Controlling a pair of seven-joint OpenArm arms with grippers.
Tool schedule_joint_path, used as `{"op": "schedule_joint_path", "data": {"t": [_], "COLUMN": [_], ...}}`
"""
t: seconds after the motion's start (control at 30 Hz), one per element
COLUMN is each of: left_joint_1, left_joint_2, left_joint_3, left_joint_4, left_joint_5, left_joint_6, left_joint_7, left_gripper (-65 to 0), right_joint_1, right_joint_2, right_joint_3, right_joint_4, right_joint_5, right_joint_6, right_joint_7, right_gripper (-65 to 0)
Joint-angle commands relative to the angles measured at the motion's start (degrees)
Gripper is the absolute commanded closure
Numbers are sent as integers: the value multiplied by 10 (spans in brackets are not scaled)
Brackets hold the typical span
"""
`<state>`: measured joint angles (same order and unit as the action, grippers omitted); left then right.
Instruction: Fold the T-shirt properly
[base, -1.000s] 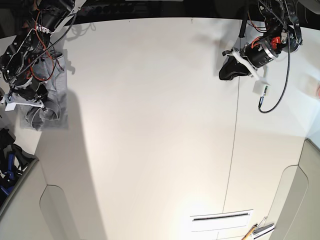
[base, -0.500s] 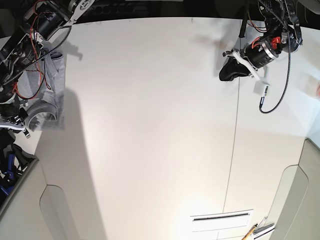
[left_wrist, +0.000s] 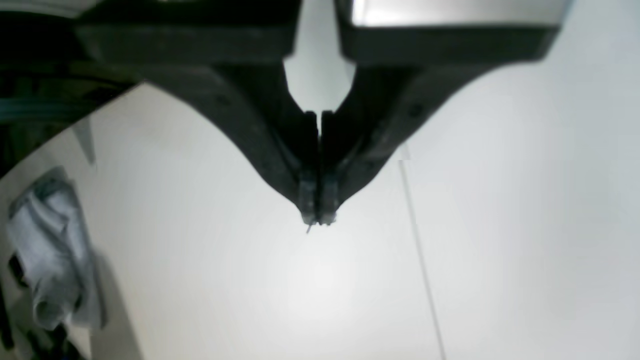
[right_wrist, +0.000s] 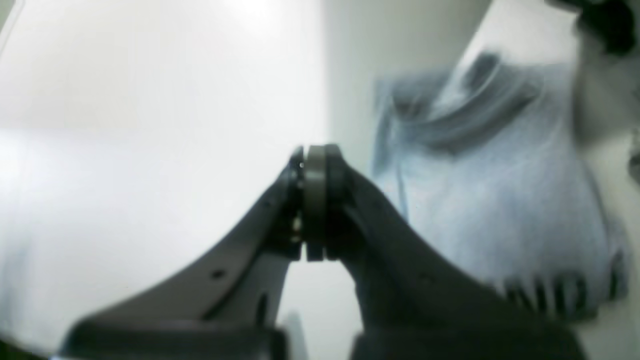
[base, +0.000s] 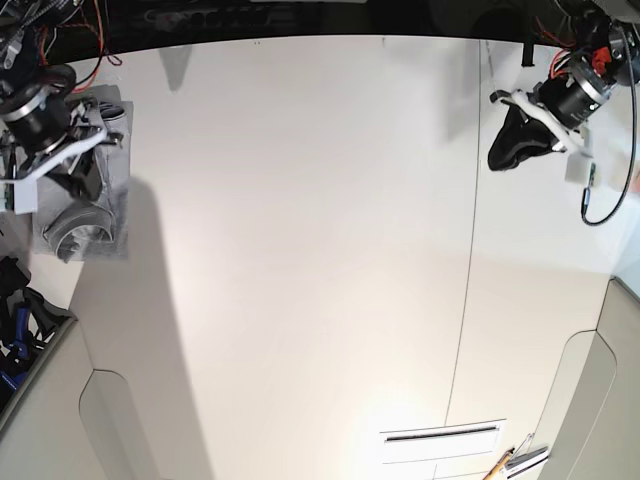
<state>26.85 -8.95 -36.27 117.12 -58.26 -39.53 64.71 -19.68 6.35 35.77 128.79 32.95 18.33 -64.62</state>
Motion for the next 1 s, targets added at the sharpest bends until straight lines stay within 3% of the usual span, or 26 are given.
{"op": "schedule_joint_path", "data": {"t": [0.0, 0.37, 0.57, 0.8, 0.9, 0.97], "left_joint_1": [15, 213, 330, 418, 419, 417], "left_joint_2": [-4, -5, -17, -89, -132, -163], "left_joint_3": [-12, -101, -103, -95, -61, -17], "left_joint_4": [15, 16, 7, -103, -201, -272], "left_joint_5": [-23, -140, -144, -144, -141, -125], "left_joint_6": [-5, -5, -5, -5, -5, -5], "left_joint_7": [-2, 94, 118, 117, 101, 40], "left_gripper": [0, 0, 0, 0, 0, 0], "right_joint_1": [-19, -233, -349, -417, -401, -372], "right_joint_2": [14, 93, 147, 246, 285, 300], "right_joint_3": [3, 3, -8, -128, -214, -274], "right_joint_4": [13, 13, 0, -111, -211, -286], "right_joint_5": [10, 153, 231, 229, 202, 157], "right_joint_6": [2, 99, 141, 163, 164, 164], "right_joint_7": [2, -103, -134, -127, -66, -11], "right_gripper": [0, 0, 0, 0, 0, 0]}}
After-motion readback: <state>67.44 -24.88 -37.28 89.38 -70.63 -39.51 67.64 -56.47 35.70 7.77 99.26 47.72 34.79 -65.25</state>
